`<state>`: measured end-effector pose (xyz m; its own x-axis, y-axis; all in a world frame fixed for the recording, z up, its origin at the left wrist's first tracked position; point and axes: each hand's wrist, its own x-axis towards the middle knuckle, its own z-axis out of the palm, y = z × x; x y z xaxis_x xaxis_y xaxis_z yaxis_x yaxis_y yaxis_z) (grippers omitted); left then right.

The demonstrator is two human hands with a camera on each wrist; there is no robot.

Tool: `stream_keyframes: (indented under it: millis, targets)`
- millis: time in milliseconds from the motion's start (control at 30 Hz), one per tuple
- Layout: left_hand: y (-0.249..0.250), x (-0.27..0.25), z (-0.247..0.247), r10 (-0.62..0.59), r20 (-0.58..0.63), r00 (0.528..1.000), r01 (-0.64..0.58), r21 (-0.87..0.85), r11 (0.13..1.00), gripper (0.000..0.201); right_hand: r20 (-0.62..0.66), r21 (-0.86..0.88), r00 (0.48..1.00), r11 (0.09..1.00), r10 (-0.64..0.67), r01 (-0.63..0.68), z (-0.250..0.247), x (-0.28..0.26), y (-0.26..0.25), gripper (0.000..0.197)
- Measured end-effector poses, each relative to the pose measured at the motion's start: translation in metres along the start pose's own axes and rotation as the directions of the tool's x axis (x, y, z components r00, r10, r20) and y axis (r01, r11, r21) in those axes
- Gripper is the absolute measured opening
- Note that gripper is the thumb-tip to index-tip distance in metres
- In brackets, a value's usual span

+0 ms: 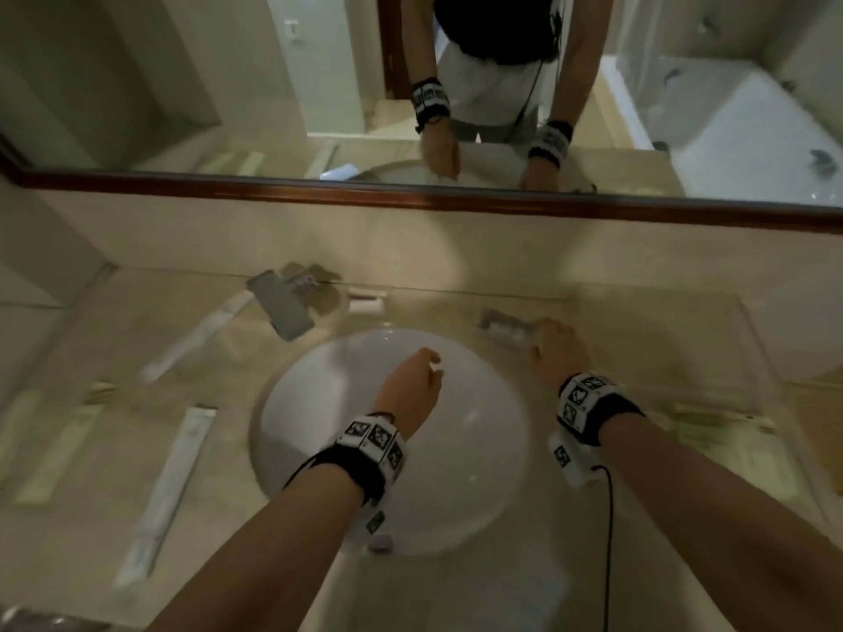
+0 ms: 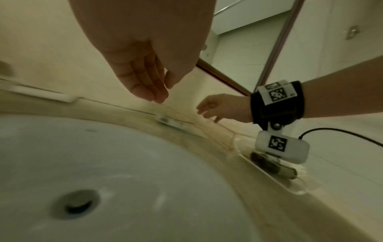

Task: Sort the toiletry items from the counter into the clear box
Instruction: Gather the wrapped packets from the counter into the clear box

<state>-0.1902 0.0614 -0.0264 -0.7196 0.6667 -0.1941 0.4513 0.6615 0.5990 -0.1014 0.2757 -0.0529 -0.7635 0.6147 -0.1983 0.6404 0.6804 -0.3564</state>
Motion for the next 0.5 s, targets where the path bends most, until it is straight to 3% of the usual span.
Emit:
stream_keyframes:
  millis: [67, 200, 367, 500]
  targets:
    - [-0.034, 0.003, -0.024, -0.063, -0.025, 0.998, 0.063, -0.002, 0.998, 0.027, 0.089, -0.108, 0.995, 0.993, 0.051, -0.041, 0.013, 0.026, -0.003, 0.043]
    - [-0.077, 0.013, -0.055, -0.143, -0.083, 0.986, 0.142, -0.016, 0.990, 0.025, 0.172, -0.150, 0.981, 0.986, 0.094, -0.068, 0.033, 0.047, -0.009, 0.055]
    - [-0.096, 0.017, -0.056, -0.236, -0.146, 0.961, 0.231, -0.050, 0.972, 0.023, 0.081, -0.360, 0.997, 0.933, 0.019, 0.011, 0.032, 0.052, -0.012, 0.040]
    - [-0.102, 0.005, -0.048, -0.303, -0.123, 0.945, 0.296, -0.073, 0.952, 0.023, 0.021, -0.285, 0.993, 0.951, -0.120, 0.121, 0.020, 0.042, -0.024, 0.033]
